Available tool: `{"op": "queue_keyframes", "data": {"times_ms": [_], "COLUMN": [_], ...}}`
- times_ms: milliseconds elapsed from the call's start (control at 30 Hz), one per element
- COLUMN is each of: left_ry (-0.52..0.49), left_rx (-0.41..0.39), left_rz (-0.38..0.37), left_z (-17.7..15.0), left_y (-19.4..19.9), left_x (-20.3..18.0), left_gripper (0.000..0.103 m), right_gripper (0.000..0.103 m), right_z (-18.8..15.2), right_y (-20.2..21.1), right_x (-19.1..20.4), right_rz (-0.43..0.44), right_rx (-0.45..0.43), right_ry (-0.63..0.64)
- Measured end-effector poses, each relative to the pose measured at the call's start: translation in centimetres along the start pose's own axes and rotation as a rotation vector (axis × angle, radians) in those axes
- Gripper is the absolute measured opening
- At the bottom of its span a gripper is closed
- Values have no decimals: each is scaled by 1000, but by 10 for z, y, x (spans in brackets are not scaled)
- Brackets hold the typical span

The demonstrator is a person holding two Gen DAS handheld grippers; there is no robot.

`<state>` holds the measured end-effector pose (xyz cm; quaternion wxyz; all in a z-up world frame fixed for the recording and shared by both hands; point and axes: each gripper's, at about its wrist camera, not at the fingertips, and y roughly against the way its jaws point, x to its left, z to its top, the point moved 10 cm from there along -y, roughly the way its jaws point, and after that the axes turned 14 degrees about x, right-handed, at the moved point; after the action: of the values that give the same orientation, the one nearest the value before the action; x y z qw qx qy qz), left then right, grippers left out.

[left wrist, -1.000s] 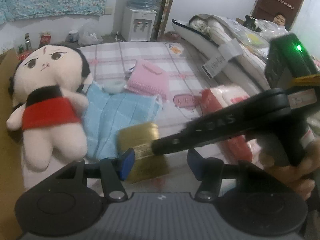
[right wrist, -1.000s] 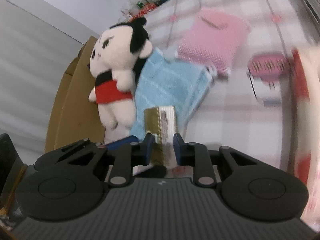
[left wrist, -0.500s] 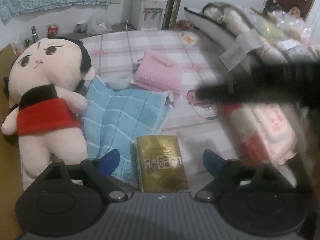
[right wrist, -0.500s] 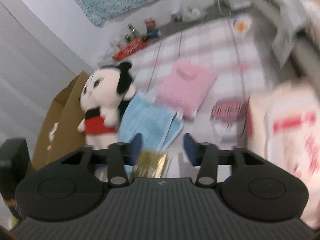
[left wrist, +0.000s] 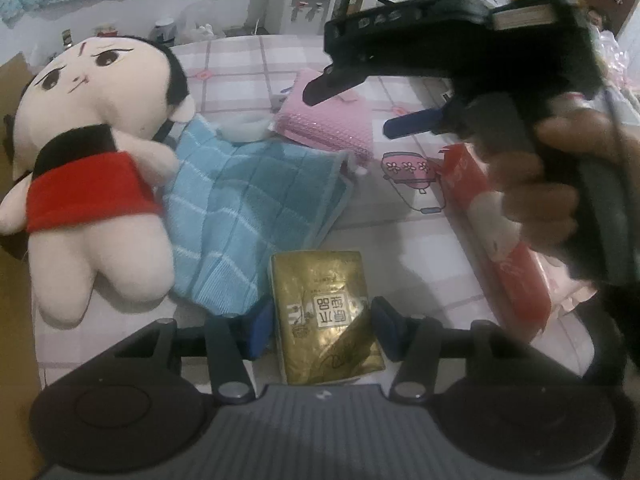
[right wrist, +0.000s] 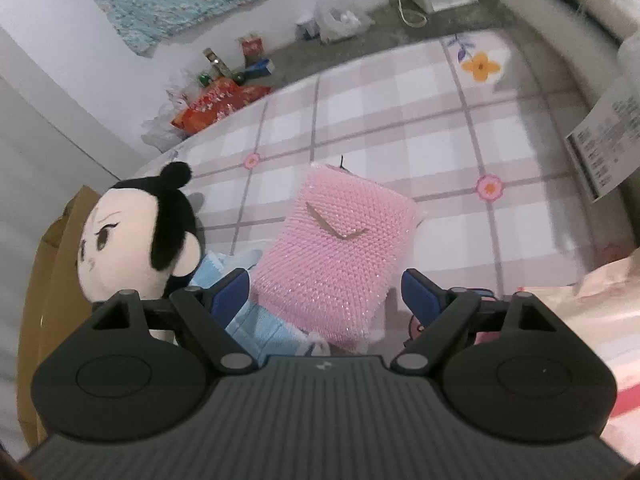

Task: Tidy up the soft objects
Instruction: 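Close the right tool on the pink knitted pouch and lift it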

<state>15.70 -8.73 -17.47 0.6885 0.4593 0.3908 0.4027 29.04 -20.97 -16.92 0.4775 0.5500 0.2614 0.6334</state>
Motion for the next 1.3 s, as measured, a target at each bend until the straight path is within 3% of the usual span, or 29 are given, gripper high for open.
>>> {"op": "queue_keyframes", "data": {"times_ms": [200,333,600,800,1000,1300], "left_ry": [46,64,69,68,61,50], "left_rx": [-16,-31,-44,-54,-69,-65], "left_rz": [-19,-21,-12,-6,-12,-1], "left_z": [-7,-10,-17,-20,-29,-54], "left_y": [10,17,24,32,42,55], "left_x": [10,15,21,22,19,15], "left_gripper": [54,54,53,53,53,54], "right_gripper": [91,93,84,83,83,83], "right_z": [8,14,8,-4,-32,-126], "right_y": [-28,-41,-45,-16,40,119], "right_x": [4,9,14,13,17,39], "right_rz": [6,-35,-109,-117,-133,-119], "right_rx": [53,71,65,47,-2,29], "right_ry": [-57,-61,9,46,133,284]}}
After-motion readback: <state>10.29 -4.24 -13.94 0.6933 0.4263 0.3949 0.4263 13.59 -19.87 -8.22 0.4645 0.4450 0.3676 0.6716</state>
